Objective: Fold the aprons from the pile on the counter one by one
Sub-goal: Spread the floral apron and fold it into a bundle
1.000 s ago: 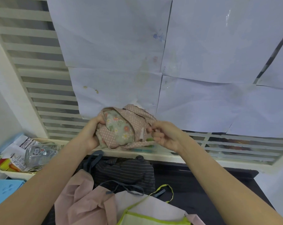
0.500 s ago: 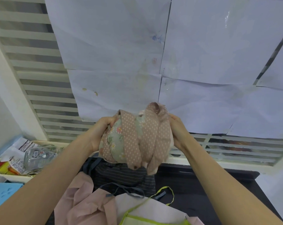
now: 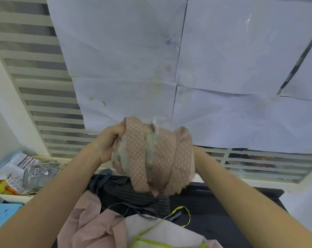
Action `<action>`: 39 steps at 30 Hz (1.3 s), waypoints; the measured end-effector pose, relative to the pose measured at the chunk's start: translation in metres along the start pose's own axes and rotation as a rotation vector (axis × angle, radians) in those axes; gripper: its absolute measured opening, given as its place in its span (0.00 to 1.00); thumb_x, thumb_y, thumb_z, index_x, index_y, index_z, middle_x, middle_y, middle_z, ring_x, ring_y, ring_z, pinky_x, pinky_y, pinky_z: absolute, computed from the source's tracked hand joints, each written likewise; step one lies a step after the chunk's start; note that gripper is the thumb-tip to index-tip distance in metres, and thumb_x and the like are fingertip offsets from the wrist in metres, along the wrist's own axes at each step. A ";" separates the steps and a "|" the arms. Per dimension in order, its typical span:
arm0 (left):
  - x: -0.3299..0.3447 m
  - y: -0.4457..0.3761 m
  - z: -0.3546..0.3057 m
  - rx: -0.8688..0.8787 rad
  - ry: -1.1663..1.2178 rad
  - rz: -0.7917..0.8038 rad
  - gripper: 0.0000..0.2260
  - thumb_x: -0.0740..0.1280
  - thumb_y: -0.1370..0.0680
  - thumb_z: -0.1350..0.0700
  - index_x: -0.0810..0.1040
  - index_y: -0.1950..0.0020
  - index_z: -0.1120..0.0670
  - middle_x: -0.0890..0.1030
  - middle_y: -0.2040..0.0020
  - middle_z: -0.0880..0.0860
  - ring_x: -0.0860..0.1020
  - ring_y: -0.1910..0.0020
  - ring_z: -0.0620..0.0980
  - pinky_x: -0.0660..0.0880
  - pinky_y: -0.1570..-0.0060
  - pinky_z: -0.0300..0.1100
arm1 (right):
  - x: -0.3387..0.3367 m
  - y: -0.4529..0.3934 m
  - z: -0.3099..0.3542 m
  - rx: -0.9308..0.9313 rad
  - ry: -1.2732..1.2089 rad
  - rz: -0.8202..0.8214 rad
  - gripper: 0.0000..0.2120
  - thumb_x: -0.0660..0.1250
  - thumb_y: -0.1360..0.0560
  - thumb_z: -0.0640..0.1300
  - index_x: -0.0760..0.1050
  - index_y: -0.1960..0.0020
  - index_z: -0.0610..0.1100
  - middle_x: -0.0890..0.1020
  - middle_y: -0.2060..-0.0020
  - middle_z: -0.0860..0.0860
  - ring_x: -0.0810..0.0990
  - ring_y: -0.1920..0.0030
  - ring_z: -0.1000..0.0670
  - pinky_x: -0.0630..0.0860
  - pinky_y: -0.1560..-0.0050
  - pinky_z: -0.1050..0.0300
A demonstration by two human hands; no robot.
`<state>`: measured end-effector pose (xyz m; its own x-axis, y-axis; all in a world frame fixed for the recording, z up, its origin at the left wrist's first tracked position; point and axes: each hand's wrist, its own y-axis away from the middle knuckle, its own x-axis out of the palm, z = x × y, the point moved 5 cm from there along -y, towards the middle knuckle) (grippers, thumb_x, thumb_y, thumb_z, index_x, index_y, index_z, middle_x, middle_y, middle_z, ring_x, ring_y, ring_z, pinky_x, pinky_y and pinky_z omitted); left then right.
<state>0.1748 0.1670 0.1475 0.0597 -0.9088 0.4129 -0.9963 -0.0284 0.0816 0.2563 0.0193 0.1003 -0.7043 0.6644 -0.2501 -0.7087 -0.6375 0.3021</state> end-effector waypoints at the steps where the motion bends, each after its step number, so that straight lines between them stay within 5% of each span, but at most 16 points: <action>1: -0.002 -0.003 -0.003 0.036 0.058 -0.050 0.10 0.56 0.31 0.70 0.73 0.63 0.58 0.75 0.75 0.51 0.75 0.77 0.48 0.73 0.75 0.32 | 0.013 -0.001 -0.016 0.037 -0.012 0.022 0.14 0.52 0.19 0.34 0.68 0.60 0.45 0.73 0.63 0.51 0.73 0.64 0.56 0.74 0.59 0.63; 4: -0.005 -0.011 -0.008 0.076 0.099 -0.166 0.13 0.48 0.27 0.68 0.69 0.62 0.55 0.73 0.74 0.50 0.74 0.74 0.48 0.73 0.71 0.34 | 0.045 -0.003 -0.044 0.162 0.031 0.170 0.05 0.57 0.21 0.34 0.70 0.52 0.41 0.72 0.64 0.51 0.73 0.71 0.60 0.72 0.66 0.66; 8: -0.008 -0.013 -0.001 0.094 0.166 -0.259 0.14 0.50 0.28 0.65 0.73 0.55 0.55 0.78 0.60 0.55 0.77 0.60 0.54 0.75 0.56 0.46 | 0.041 -0.008 -0.029 0.041 -0.203 0.173 0.07 0.62 0.24 0.30 0.71 0.55 0.40 0.76 0.65 0.49 0.74 0.64 0.55 0.72 0.68 0.65; 13: -0.019 -0.013 -0.004 0.177 0.335 -0.309 0.17 0.51 0.27 0.63 0.74 0.45 0.56 0.80 0.51 0.57 0.78 0.53 0.56 0.78 0.54 0.48 | 0.021 -0.007 -0.059 0.245 -0.311 0.093 0.03 0.63 0.22 0.36 0.74 0.50 0.41 0.77 0.61 0.49 0.71 0.71 0.57 0.72 0.67 0.65; 17: -0.026 -0.012 -0.001 0.220 0.404 -0.355 0.24 0.55 0.35 0.63 0.70 0.40 0.55 0.78 0.46 0.57 0.78 0.50 0.56 0.79 0.52 0.51 | 0.006 -0.009 -0.039 -0.032 -0.867 -0.119 0.05 0.60 0.22 0.33 0.75 0.51 0.36 0.79 0.60 0.45 0.79 0.62 0.51 0.80 0.61 0.59; 21: -0.031 -0.008 0.002 0.259 0.504 -0.434 0.21 0.56 0.40 0.61 0.75 0.49 0.57 0.79 0.50 0.55 0.78 0.53 0.53 0.77 0.57 0.45 | 0.002 -0.004 0.004 -0.305 -1.215 -0.048 0.11 0.54 0.22 0.31 0.69 0.60 0.40 0.73 0.75 0.48 0.73 0.74 0.53 0.80 0.64 0.58; 24: -0.027 -0.004 -0.002 0.297 0.555 -0.465 0.18 0.55 0.41 0.60 0.76 0.55 0.55 0.80 0.55 0.54 0.78 0.55 0.52 0.76 0.58 0.46 | 0.011 0.002 0.012 -0.260 -1.124 0.059 0.07 0.53 0.23 0.32 0.68 0.55 0.40 0.64 0.79 0.52 0.62 0.81 0.56 0.72 0.74 0.63; 29: -0.034 -0.001 0.000 0.317 0.542 -0.486 0.16 0.56 0.40 0.61 0.76 0.56 0.55 0.79 0.55 0.54 0.77 0.55 0.52 0.76 0.49 0.47 | 0.021 0.002 0.002 -0.135 -0.839 0.045 0.17 0.60 0.23 0.32 0.69 0.37 0.46 0.76 0.64 0.44 0.65 0.79 0.55 0.73 0.74 0.63; 34: -0.031 -0.002 0.007 0.312 0.475 -0.470 0.14 0.52 0.26 0.62 0.77 0.52 0.55 0.79 0.54 0.54 0.77 0.53 0.52 0.75 0.46 0.49 | 0.049 0.005 0.024 -0.107 -0.554 0.252 0.18 0.70 0.30 0.49 0.73 0.44 0.42 0.78 0.59 0.47 0.68 0.76 0.55 0.74 0.71 0.63; 37: -0.025 -0.001 0.014 0.294 0.361 -0.262 0.19 0.60 0.28 0.62 0.74 0.38 0.58 0.79 0.44 0.57 0.77 0.47 0.53 0.77 0.49 0.47 | 0.042 0.002 0.035 -0.156 -0.616 0.034 0.12 0.70 0.27 0.45 0.74 0.48 0.40 0.74 0.66 0.47 0.64 0.78 0.55 0.68 0.79 0.64; 39: -0.027 0.005 0.019 0.151 0.201 -0.098 0.38 0.75 0.38 0.59 0.67 0.30 0.57 0.75 0.35 0.59 0.77 0.43 0.54 0.79 0.52 0.47 | 0.018 0.008 0.041 -0.218 -0.536 -0.153 0.06 0.70 0.27 0.43 0.75 0.54 0.42 0.73 0.73 0.50 0.62 0.81 0.56 0.63 0.81 0.63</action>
<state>0.1665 0.1832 0.1192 0.1530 -0.7981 0.5827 -0.9822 -0.1880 0.0005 0.2396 0.0426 0.1355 -0.5148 0.8229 0.2405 -0.8325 -0.5468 0.0890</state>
